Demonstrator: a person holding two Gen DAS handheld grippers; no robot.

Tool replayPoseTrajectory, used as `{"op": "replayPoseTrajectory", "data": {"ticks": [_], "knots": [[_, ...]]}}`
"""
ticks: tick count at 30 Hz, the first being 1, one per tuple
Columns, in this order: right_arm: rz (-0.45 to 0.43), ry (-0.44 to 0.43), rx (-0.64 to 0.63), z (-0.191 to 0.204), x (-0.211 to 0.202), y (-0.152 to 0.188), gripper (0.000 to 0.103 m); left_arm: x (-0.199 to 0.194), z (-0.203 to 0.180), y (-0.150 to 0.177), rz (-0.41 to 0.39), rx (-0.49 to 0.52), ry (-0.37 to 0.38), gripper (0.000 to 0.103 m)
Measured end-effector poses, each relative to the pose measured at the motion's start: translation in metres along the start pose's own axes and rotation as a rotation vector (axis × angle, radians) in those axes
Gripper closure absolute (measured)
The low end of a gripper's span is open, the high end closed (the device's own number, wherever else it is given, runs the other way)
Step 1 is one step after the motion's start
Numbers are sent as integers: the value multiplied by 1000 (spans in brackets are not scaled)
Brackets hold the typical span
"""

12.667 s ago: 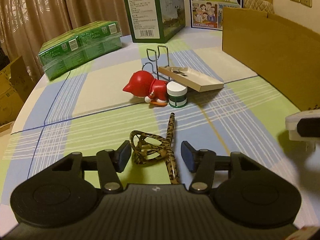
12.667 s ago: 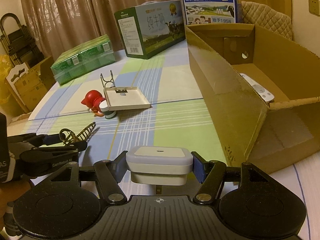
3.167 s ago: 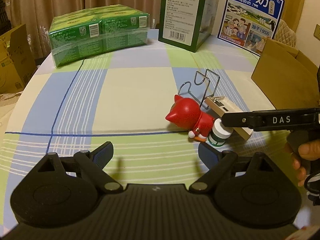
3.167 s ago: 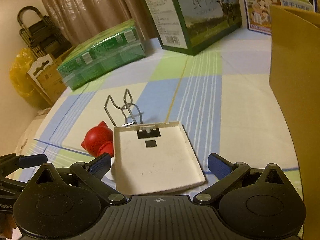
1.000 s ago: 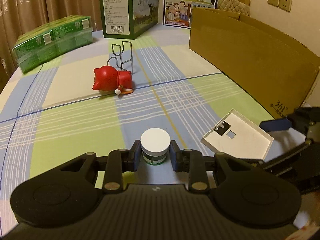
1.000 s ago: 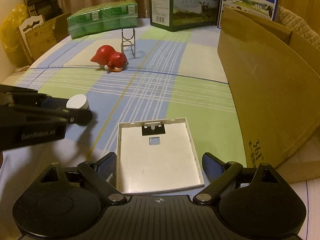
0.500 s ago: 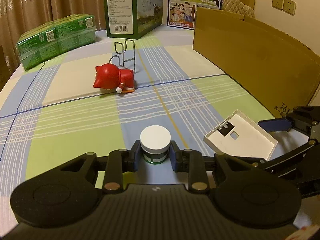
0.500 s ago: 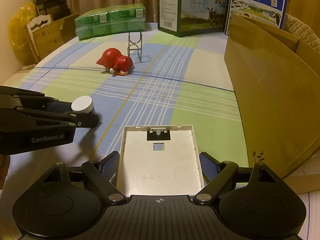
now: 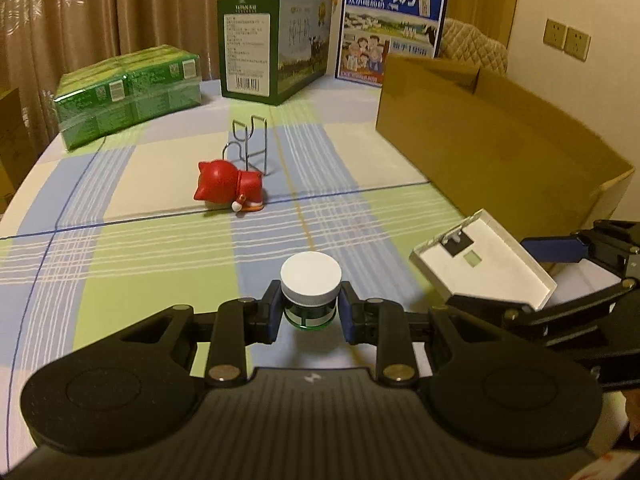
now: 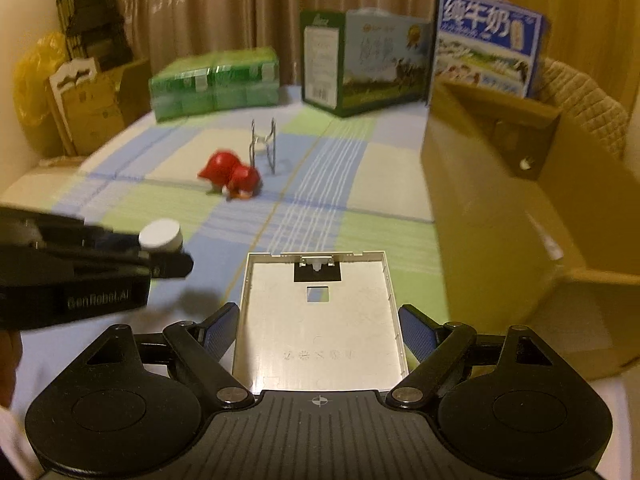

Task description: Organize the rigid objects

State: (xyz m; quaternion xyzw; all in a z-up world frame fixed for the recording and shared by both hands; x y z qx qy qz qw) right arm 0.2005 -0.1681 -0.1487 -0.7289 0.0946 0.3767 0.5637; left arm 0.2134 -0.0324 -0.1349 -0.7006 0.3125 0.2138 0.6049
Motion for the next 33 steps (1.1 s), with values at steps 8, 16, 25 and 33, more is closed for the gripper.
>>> {"op": "replayPoseTrajectory", "data": {"ticks": [8,16,25,33], "knots": [[-78,52,36,-17,-67,-18,21,-54,-25,-12,-32,-15,-4,79],[-123,84,105,-45,-118,-19,21,-88,-55,-17,-49,3,9,79],[-148,134,165,-80,-154,-8,21,-103,-101,-19,-63,60,62,79],[-147,181,223,-115,-169,8,21,-101,-128,-17,-54,89,101,79]]}}
Point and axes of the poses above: each gripper's, at about its wrist camera, not at the fingertips, and x roughly the way its jaws point, z to its left, y to its underside, the point moved 10 cm from there along x, roughly the way its jaws point, and after that the axes turned 9 degrees about -x, right-handed, at the moved point
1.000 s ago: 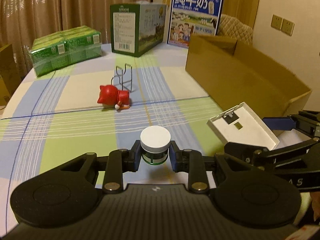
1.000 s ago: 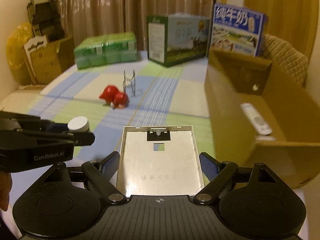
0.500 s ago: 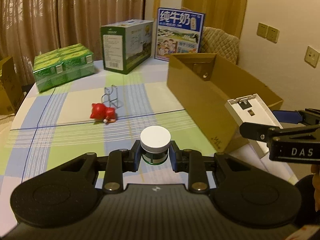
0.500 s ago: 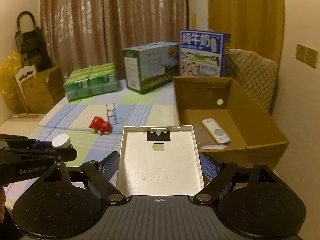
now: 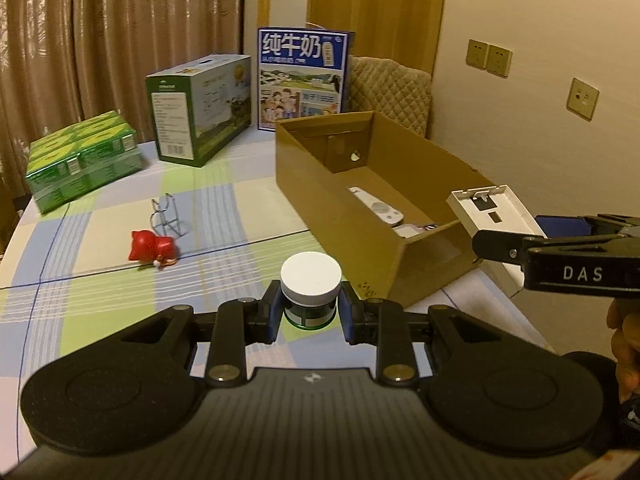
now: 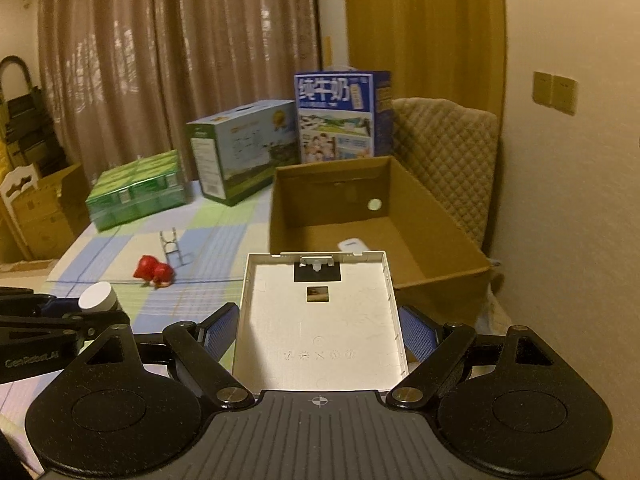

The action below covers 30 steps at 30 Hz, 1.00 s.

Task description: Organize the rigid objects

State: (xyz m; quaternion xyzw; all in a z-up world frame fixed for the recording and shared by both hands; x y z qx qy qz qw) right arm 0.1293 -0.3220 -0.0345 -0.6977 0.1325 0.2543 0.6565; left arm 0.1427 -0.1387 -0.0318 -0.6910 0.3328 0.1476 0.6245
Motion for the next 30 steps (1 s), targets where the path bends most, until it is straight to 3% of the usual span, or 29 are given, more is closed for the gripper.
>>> {"op": "replayPoseTrajectory", "data": {"ticks": [30], "knots": [[18,39,-18,-53,21,-19,21,36,-65,-32,8,54,113,79]]}}
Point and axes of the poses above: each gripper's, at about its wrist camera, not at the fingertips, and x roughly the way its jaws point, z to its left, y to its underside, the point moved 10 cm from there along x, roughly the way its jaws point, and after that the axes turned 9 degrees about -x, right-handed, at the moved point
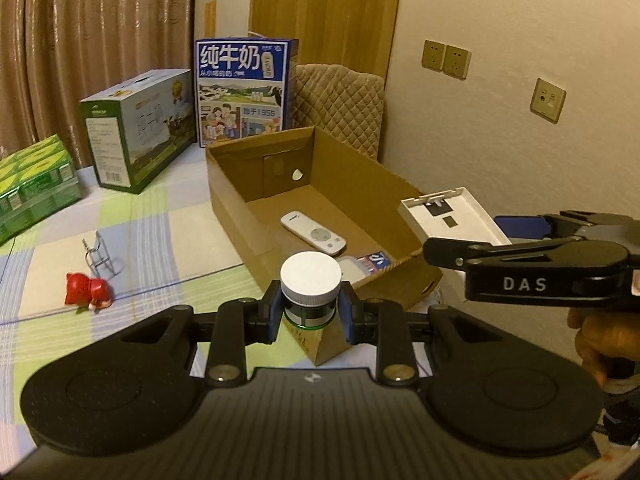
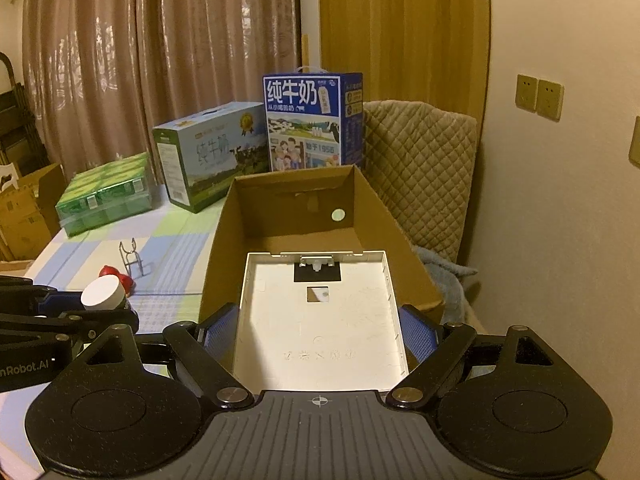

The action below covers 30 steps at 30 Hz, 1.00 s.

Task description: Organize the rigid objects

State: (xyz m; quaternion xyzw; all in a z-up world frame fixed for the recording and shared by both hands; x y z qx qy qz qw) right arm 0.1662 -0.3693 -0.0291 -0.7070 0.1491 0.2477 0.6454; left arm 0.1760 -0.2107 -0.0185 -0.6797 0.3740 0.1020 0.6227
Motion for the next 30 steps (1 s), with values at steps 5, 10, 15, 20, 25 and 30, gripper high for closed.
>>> {"op": "replayPoseTrajectory", "data": {"ticks": [5,10,15,20,25,30], "knots": [[2,-22,36,-16,15,-12,21,13,-10,-14,-8,18,14,79],[8,-38,73,-36,33,-25,21,36,-20,-25,-2,33,24,79],[14,-46,87,-49,51,-35,21,61,-25,-31,19,46,32,79],[24,-55,88,-52,66,-38,21,81,-25,-34,39,54,35,79],[40,-57,103,-58,80,-36,21,97,-22,-39,59,66,30,79],[56,-61,117,-62,88,-31,21,105,-20,-40,70,69,26,79]]}}
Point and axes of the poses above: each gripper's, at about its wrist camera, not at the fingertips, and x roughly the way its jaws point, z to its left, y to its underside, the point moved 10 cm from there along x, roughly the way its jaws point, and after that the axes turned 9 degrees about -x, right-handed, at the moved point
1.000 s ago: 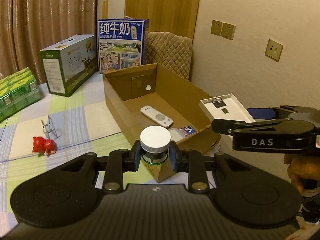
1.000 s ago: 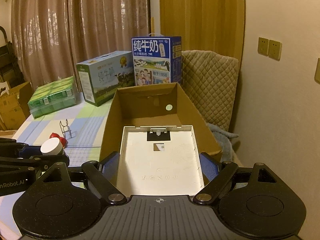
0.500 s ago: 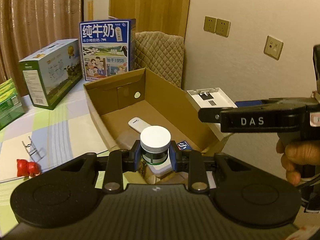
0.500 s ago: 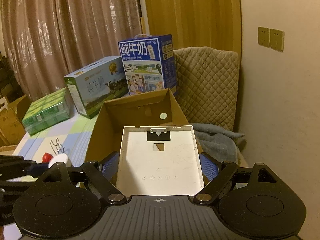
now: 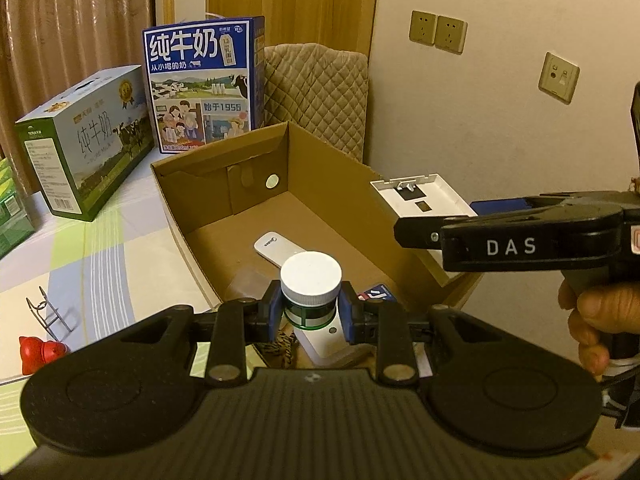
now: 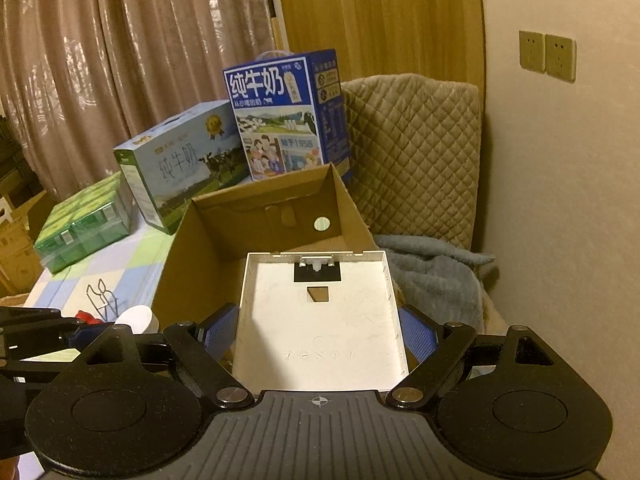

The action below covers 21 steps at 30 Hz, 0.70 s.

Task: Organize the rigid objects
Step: 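Lower the white-lidded jar and switch plate into the box with both tools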

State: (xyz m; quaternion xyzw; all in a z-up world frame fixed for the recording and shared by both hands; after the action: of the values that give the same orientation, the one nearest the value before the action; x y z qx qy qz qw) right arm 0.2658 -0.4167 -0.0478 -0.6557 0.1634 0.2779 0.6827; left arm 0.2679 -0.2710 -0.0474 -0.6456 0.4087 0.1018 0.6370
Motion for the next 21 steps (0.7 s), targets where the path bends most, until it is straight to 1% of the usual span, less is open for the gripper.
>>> {"op": "replayPoseTrajectory", "data": {"ticks": [21], "knots": [[23,-8,14,-3,10,7,21,14,-2,4,33,4,5,79]]}}
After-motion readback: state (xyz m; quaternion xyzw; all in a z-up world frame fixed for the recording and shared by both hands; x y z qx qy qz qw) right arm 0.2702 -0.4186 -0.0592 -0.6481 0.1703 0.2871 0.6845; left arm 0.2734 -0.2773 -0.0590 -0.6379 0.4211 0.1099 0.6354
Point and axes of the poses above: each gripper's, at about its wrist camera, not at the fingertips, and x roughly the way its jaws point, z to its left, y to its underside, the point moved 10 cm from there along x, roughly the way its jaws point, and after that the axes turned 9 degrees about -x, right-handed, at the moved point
